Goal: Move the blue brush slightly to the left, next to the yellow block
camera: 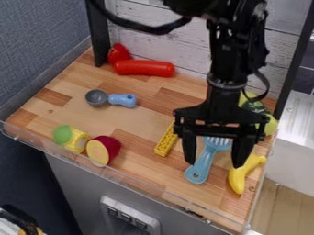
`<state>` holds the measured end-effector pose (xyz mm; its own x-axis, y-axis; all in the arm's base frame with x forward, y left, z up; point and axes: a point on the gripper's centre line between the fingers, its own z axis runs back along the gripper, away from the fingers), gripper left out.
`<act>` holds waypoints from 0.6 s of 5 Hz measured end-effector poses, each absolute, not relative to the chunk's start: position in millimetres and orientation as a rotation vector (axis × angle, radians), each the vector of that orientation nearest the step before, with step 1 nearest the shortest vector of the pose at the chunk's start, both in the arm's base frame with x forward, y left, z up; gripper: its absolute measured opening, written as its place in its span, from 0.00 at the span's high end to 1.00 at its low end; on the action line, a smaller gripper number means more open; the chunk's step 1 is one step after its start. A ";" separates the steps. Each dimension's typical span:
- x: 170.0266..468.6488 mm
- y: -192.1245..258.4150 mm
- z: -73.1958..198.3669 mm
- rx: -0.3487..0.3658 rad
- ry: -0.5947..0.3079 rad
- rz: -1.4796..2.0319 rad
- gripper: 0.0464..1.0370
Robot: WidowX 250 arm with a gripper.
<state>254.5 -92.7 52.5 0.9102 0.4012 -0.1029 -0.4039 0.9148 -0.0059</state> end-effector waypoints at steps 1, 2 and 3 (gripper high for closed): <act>257.5 -89.7 33.5 -0.027 0.097 0.498 0.04; 264.0 -87.5 19.0 -0.028 0.089 0.624 0.04; 267.5 -82.9 9.1 -0.023 0.092 0.707 0.10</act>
<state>267.5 -82.9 9.1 0.7563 0.6477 -0.0920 -0.6497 0.7601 0.0103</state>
